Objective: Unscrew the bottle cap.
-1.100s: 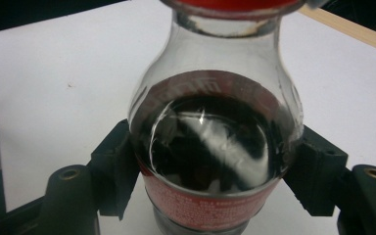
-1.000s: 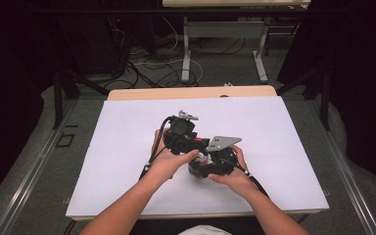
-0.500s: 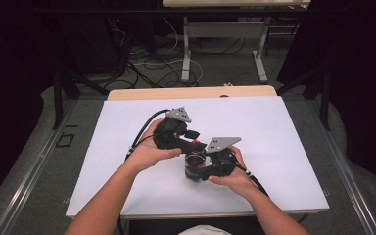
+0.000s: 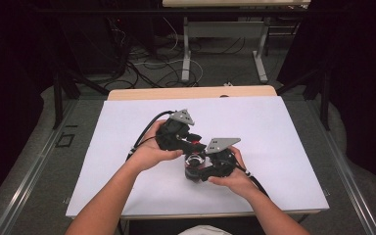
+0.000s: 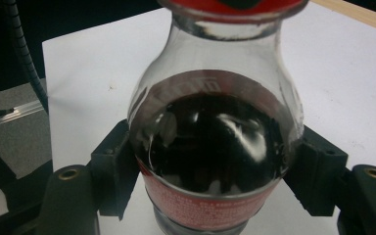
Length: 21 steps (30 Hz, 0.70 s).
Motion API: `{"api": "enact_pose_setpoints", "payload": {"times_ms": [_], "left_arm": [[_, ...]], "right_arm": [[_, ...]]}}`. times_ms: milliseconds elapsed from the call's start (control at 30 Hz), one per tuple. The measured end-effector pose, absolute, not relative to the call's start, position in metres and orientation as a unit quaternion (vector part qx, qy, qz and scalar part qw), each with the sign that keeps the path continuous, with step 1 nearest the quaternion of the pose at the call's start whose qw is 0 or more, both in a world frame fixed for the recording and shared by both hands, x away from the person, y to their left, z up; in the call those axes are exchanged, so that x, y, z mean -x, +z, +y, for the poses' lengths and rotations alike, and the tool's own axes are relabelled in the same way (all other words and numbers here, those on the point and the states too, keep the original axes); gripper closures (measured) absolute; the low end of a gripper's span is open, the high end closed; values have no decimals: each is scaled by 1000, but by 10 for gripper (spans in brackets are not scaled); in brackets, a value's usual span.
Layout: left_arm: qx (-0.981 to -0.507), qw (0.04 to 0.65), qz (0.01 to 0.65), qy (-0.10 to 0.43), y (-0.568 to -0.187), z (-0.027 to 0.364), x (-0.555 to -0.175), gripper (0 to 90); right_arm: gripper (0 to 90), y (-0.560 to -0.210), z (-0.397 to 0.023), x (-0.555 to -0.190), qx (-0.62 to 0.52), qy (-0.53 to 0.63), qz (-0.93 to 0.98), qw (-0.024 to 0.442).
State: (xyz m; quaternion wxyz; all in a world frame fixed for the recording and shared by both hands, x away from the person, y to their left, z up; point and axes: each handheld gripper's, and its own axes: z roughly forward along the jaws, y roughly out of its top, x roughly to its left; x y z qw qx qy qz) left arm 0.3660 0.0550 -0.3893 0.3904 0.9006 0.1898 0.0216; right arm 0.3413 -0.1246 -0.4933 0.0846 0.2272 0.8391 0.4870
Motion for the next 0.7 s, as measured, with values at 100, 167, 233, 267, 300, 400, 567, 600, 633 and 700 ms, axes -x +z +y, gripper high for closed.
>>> {"api": "enact_pose_setpoints", "payload": {"times_ms": [100, 167, 233, 267, 300, 400, 567, 600, 633, 700], "left_arm": [[-893, 392, 220, 30, -389, 52, -361, 616], [-881, 395, 255, 43, -390, 49, -357, 616], [-872, 394, 286, 57, -389, 46, -354, 615], [-868, 390, 302, 60, -389, 45, -352, 616], [-865, 386, 312, 70, -388, 44, -351, 615], [-852, 378, 352, 83, -387, 38, -346, 615], [-820, 374, 423, 99, -389, 30, -341, 615], [-818, 372, 428, 102, -389, 29, -341, 615], [-814, 372, 434, 105, -389, 28, -341, 614], [-811, 370, 440, 107, -390, 27, -340, 613]], "right_arm": [[296, -493, -125, -341, -231, 486, 838, 89], [297, -493, -125, -340, -236, 487, 836, 91], [296, -492, -126, -341, -238, 482, 838, 95], [297, -492, -126, -341, -237, 482, 838, 97], [296, -492, -126, -341, -241, 487, 834, 97], [296, -492, -127, -341, -240, 480, 837, 105], [296, -494, -125, -340, -253, 476, 834, 120], [296, -494, -125, -340, -253, 476, 834, 120], [296, -494, -125, -340, -256, 475, 833, 125], [296, -494, -125, -340, -254, 473, 834, 128]]}}
